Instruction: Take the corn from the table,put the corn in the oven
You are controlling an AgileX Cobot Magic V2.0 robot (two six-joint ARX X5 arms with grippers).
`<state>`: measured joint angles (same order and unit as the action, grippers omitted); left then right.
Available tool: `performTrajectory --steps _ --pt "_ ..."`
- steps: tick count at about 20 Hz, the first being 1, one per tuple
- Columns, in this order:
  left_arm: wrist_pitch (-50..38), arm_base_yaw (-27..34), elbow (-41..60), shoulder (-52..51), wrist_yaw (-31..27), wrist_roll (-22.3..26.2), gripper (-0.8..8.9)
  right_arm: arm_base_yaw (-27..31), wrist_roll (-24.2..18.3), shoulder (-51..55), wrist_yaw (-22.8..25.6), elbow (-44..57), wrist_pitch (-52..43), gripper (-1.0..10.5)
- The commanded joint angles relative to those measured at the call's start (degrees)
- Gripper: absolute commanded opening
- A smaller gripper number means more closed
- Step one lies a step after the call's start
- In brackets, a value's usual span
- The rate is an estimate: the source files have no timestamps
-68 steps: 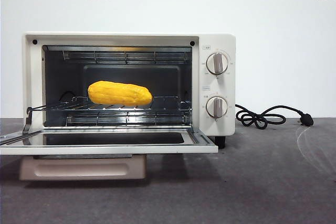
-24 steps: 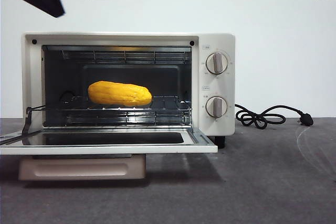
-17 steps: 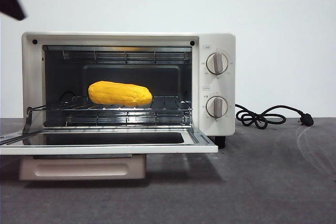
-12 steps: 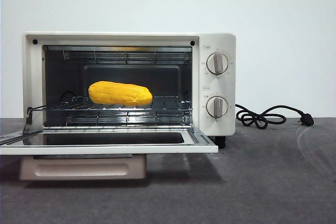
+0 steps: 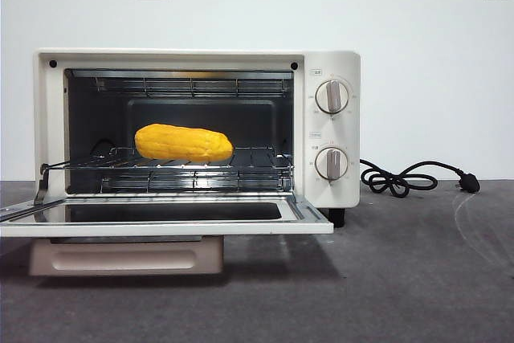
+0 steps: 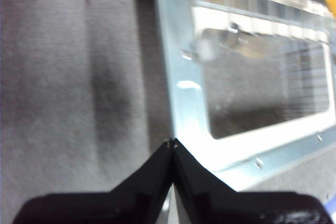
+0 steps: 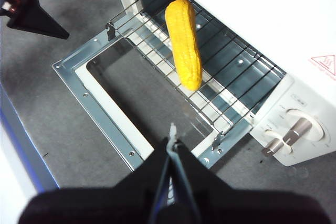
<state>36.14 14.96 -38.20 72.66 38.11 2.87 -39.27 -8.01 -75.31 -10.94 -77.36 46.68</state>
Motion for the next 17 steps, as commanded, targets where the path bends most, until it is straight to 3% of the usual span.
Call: performTrajectory --steps 1,9,17 --pt "-2.75 -0.02 0.22 4.37 -1.73 -2.21 -0.08 0.07 0.44 0.2 -0.2 -0.17 -0.2 -0.1" --pt "-8.37 -1.64 0.22 14.14 -1.68 -2.82 -0.08 0.07 0.48 0.2 -0.17 -0.17 -0.15 -0.1" --pt "-7.89 -3.37 0.2 14.78 7.85 -2.64 -0.08 0.07 0.5 0.2 -0.17 -0.17 -0.2 -0.1"
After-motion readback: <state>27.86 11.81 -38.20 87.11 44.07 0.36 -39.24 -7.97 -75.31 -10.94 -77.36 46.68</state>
